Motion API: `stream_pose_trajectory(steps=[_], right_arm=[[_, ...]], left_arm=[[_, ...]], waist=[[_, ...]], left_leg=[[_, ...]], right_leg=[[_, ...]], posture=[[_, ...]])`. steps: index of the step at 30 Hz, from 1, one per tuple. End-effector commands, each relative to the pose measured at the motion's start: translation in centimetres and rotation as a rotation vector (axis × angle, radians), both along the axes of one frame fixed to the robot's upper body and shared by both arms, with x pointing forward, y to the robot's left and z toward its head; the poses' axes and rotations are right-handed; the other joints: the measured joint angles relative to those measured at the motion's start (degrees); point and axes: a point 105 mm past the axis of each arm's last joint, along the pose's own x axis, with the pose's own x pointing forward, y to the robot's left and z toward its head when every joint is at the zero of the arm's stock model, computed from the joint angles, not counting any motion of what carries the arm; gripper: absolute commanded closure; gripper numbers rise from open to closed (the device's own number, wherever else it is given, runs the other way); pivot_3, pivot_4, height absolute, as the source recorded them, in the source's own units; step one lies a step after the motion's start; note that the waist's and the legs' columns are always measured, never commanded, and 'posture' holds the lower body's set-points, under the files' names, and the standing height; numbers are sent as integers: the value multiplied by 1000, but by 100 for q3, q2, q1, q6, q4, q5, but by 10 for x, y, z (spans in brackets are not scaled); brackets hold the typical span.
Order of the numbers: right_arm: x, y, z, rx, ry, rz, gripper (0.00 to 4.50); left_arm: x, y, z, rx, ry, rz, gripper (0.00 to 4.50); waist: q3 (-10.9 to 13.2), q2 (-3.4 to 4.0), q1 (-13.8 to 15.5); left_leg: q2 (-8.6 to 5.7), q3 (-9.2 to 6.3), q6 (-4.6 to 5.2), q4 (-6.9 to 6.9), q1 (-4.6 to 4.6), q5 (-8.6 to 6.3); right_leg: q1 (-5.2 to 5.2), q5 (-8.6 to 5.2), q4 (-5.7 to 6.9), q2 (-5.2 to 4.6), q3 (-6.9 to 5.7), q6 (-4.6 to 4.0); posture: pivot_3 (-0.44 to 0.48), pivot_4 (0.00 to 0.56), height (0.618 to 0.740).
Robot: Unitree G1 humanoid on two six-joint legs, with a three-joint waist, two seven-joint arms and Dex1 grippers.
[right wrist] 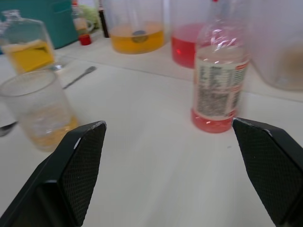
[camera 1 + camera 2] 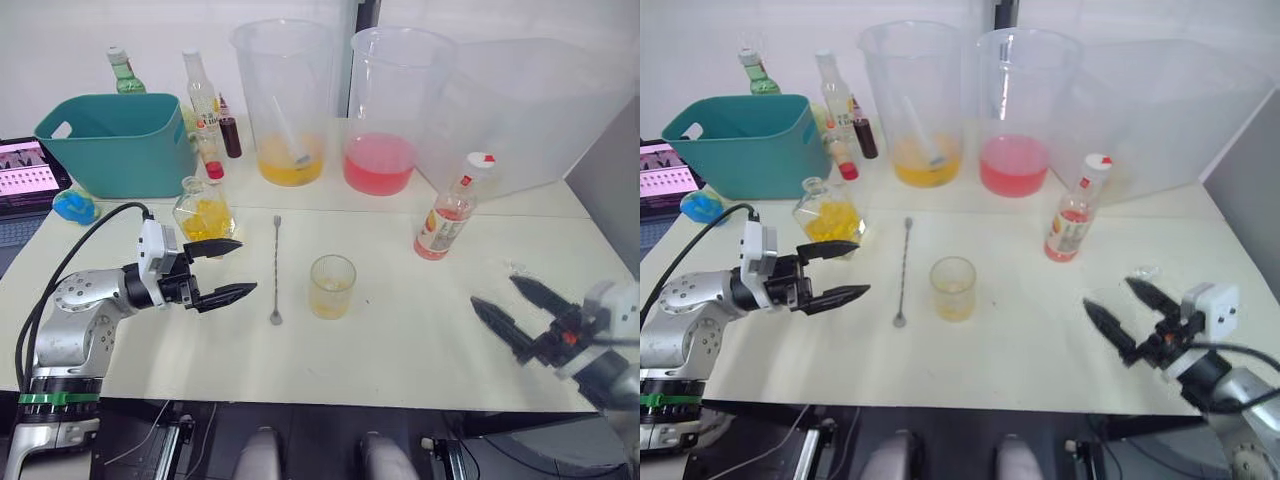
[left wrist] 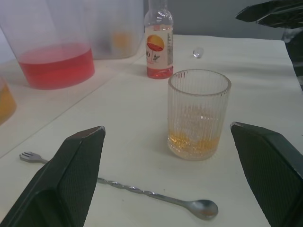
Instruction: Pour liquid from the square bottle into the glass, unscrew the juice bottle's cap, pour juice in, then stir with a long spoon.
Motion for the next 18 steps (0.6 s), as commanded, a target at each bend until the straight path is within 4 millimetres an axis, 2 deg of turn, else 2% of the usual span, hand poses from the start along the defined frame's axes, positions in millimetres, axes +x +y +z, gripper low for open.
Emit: stream_pose_trajectory(steps=[1,7,15,18], right_arm=[[23,-10,16,-39,-71,-67,0],[67,-18,39,-37,-103,-108,0],[101,-7,54,-55,-126,-45,0],[114,-9,61,-31,-137,-61,0]], left_arm=[[-2,3,12,-51,-64,42,30],[-9,0,12,-83,-88,89,30],[-23,-3,5,-96,-72,123,30],[-25,-5,5,-98,-79,128,30]], waist=[[-1,1,-6],[0,2,10],[0,2,1],[0,3,-3]], left_leg=[[0,0,0,-3,3,0],[-2,5,0,-9,4,0],[-4,6,0,-11,4,0],[-3,6,0,-15,5,0]], right_leg=[[0,0,5,0,0,0],[-5,0,10,-2,5,-1],[-5,1,6,-6,5,-1],[-6,1,5,-5,5,-2]], posture=[[0,150,728],[0,150,728],[0,150,728],[0,150,728]])
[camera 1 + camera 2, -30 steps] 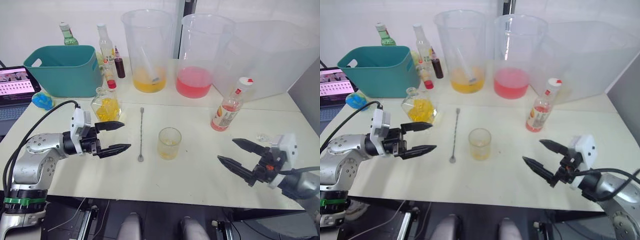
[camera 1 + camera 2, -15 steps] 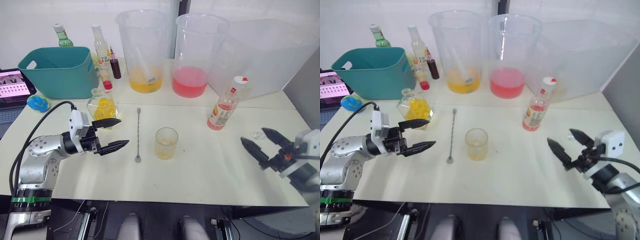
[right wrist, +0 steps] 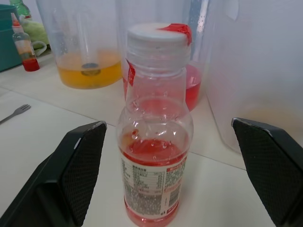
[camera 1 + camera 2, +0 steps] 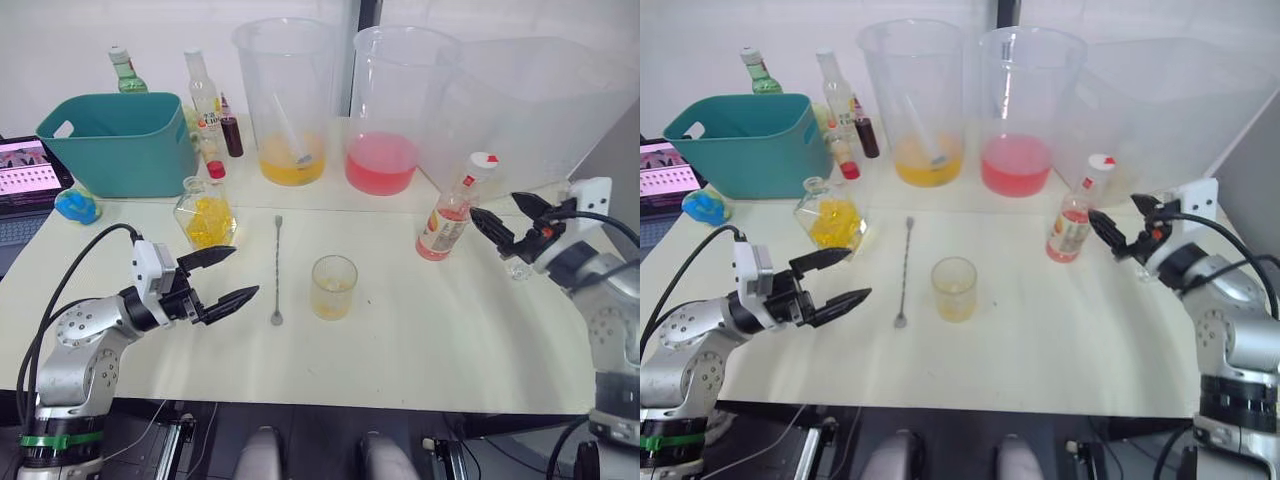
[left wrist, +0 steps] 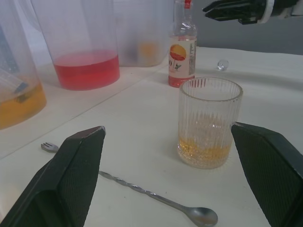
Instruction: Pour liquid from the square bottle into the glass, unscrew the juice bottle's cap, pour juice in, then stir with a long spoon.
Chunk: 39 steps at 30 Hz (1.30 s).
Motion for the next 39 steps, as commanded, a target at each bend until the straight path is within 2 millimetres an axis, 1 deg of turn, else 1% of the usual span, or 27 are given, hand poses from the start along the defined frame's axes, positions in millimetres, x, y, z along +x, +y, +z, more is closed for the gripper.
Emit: stream_pose_trajectory(steps=[1,7,12,13,14,15,18,21,22,24,31,33,35,36,39], right_arm=[[10,-2,20,-4,-73,-9,0],[24,8,28,30,-84,48,0],[28,16,29,25,-66,112,0],[29,18,30,27,-66,125,409],[29,19,31,28,-67,133,539],[29,21,30,32,-58,152,768],[30,23,25,21,-38,183,1809],[30,22,26,27,-47,188,2774],[30,22,27,26,-53,190,2961],[28,22,30,17,-67,198,2965],[1,36,55,19,-114,353,2965],[-19,46,64,-12,-112,444,2965],[-39,56,66,-35,-84,528,2965],[-52,63,64,-58,-52,589,2965],[-84,77,56,-102,39,717,2965]], left_arm=[[-5,-4,13,-11,-57,-3,30],[-11,-7,15,-20,-58,-9,30],[-12,-5,14,-12,-61,8,30],[-12,-5,14,-10,-62,12,0],[-12,-4,13,-8,-62,14,0],[-12,-4,13,-8,-61,15,0],[-11,-4,11,-8,-58,22,0],[-10,-4,11,-11,-59,25,0],[-10,-4,11,-12,-59,22,0],[-10,-4,11,-12,-58,15,0],[-7,-8,13,-13,-55,-24,0],[-4,-12,15,-13,-53,-49,0],[0,-13,16,-14,-53,-59,0],[2,-13,17,-14,-51,-67,0],[6,-16,17,-9,-39,-104,0]], waist=[[0,1,2],[1,1,6],[1,3,5],[1,3,5],[1,3,5],[1,3,5],[1,3,7],[1,3,3],[1,3,3],[1,3,2],[9,16,6],[15,27,45],[15,27,58],[15,27,60],[15,26,75]], left_leg=[[0,0,0,0,0,0],[0,2,0,-12,0,0],[0,3,-1,-20,2,1],[0,3,-1,-21,2,1],[0,4,-1,-21,2,1],[0,3,-1,-22,2,1],[0,4,-1,-24,2,1],[0,4,-1,-24,3,1],[0,4,-1,-25,3,1],[0,4,-1,-27,4,1],[0,5,-1,-30,2,1],[-1,5,-2,-30,0,1],[-1,4,-1,-33,-1,1],[-1,4,-1,-35,-2,1],[-1,2,-1,-38,-2,0]], right_leg=[[0,0,0,0,0,0],[0,1,-11,-1,0,-1],[-2,1,-13,-1,-1,-1],[-2,1,-15,-1,0,-1],[-2,1,-16,-1,0,-1],[-2,1,-17,-1,0,-1],[-2,1,-18,-1,0,-2],[-2,1,-19,-2,0,-2],[-2,1,-19,-2,-1,-2],[-2,1,-19,-1,0,-2],[-5,1,-22,-2,0,-2],[-5,1,-22,-2,0,-2],[-5,1,-27,-3,-3,-2],[-5,1,-27,-3,-3,-1],[-4,1,-29,-3,-4,-2]], posture=[[0,150,728],[0,150,728],[0,150,728],[0,150,728],[0,150,728],[0,150,728],[0,150,728],[0,150,728],[0,150,728],[0,150,728],[0,150,728],[0,150,728],[0,150,728],[0,150,728],[0,150,728]])
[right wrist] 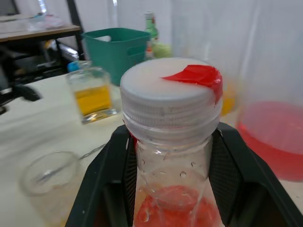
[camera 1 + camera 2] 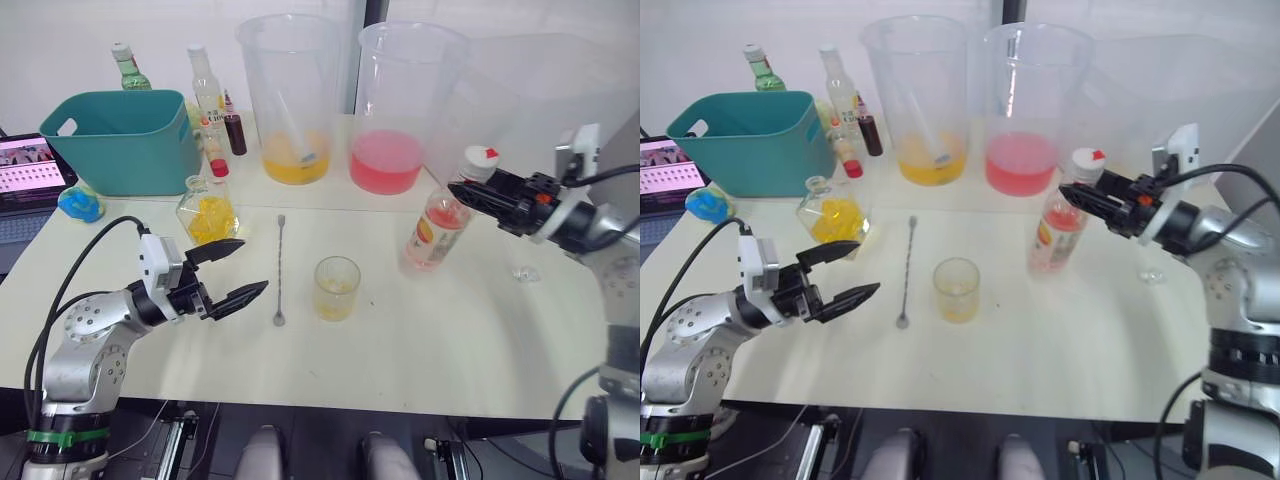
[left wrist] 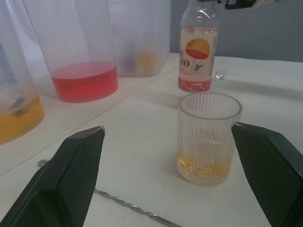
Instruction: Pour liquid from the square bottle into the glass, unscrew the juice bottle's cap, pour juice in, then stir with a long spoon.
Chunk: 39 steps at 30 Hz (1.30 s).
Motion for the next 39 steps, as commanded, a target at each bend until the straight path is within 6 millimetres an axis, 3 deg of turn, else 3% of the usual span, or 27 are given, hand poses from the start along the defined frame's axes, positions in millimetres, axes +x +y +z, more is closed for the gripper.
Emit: stream_pose_trajectory(steps=[1,7,11,19,22,27,37,38,39], right_arm=[[-39,19,10,-38,9,160,2965],[-69,41,2,-69,64,267,2965],[-84,79,-8,-25,24,317,2965],[-88,122,-19,50,14,345,2965],[-81,143,-26,45,-38,330,2965],[-80,149,-48,13,-29,330,2965],[-83,150,-59,3,-4,356,2965],[-83,150,-60,1,-2,359,1949],[-83,150,-59,0,0,366,1688]], left_arm=[[1,-3,4,6,-2,-54,0],[8,-10,4,11,13,-114,0],[2,-11,1,44,80,-203,0],[-2,-7,2,68,116,-237,0],[-7,-3,13,81,106,-233,0],[-10,1,17,93,96,-219,0],[-11,12,16,108,87,-200,0],[-12,12,16,108,87,-201,0],[-12,13,16,108,86,-200,0]], waist=[[0,-1,-3],[0,-1,-72],[-2,-5,-104],[-1,-7,-52],[-1,-12,-75],[-1,-12,-68],[0,-13,-73],[0,-13,-72],[0,-14,-72]], left_leg=[[1,0,0,0,1,0],[2,0,0,2,5,1],[3,-2,0,-2,5,1],[2,-4,-2,-2,0,2],[4,-4,-2,-2,-1,2],[4,-5,-3,-4,-2,2],[5,-5,-3,-4,1,3],[5,-5,-3,-4,1,2],[5,-5,-3,-4,2,3]], right_leg=[[0,0,-1,1,0,0],[1,0,3,3,1,0],[0,0,3,5,1,0],[-3,0,3,3,0,0],[-4,0,3,5,-1,0],[-8,-1,4,5,-1,-1],[-7,-2,5,6,-2,-3],[-7,-2,6,6,-3,-3],[-6,-2,6,6,-3,-3]], posture=[[0,150,728],[0,150,728],[0,150,728],[0,150,728],[0,150,728],[0,150,728],[0,150,728],[0,150,728],[0,150,728]])
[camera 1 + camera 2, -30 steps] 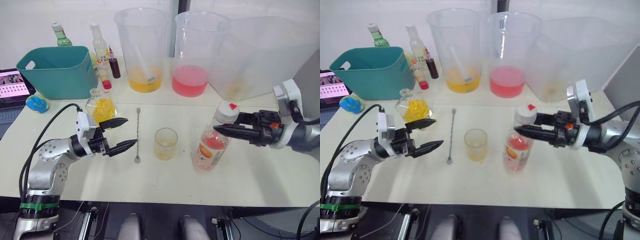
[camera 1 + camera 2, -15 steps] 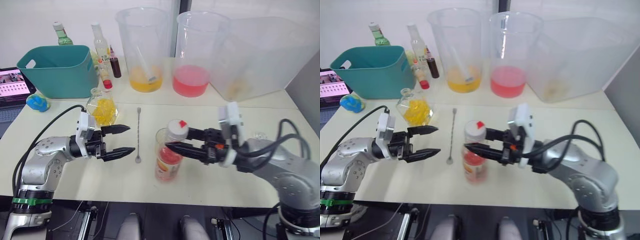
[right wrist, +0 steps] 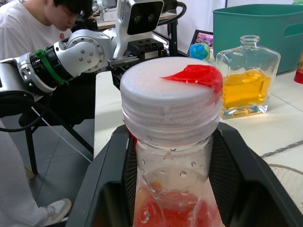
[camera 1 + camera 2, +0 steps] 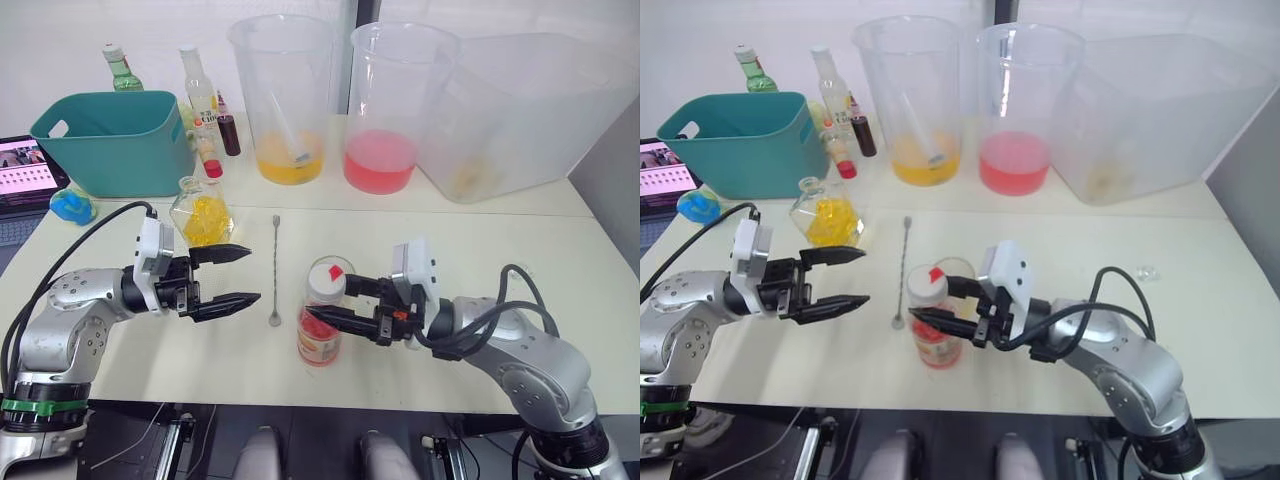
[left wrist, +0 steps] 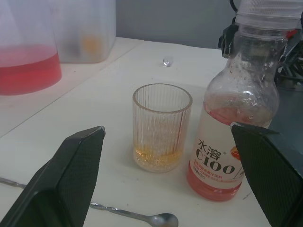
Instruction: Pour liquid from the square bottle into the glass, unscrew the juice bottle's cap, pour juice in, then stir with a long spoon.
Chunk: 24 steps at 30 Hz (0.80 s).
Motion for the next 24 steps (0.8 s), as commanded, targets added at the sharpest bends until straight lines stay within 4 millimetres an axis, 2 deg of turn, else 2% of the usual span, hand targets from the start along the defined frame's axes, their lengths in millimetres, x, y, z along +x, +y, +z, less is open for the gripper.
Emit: stream_pose_trajectory(steps=[1,5,10,13,18,24], right_arm=[[-5,-2,7,6,-28,30,1357],[-3,-9,8,-26,-36,45,66],[6,-29,8,-120,-48,129,66],[12,-34,10,-163,-63,203,66],[17,-30,10,-238,-110,404,66],[20,-25,13,-227,-122,489,66]], left_arm=[[-3,6,8,4,-42,4,0],[-3,8,7,11,-46,11,0],[-6,8,7,12,-55,19,0],[-10,6,8,8,-56,19,0],[-24,4,10,12,-50,18,0],[-32,-1,18,-1,-76,29,0]], waist=[[0,0,0],[0,0,1],[-1,-2,5],[-1,-2,-11],[0,-2,-41],[0,-4,17]], left_leg=[[0,0,0,0,1,0],[-1,0,0,1,0,0],[-2,2,0,1,1,0],[2,1,0,0,4,0],[3,2,1,-1,5,0],[1,1,0,1,3,0]], right_leg=[[1,0,0,0,0,0],[1,0,-1,0,0,0],[3,0,-4,-2,1,0],[2,0,-2,1,0,-1],[1,0,-2,1,1,-2],[4,0,-1,-3,-1,-2]], posture=[[0,150,728],[0,150,728],[0,150,728],[0,150,728],[0,150,728],[0,150,728]])
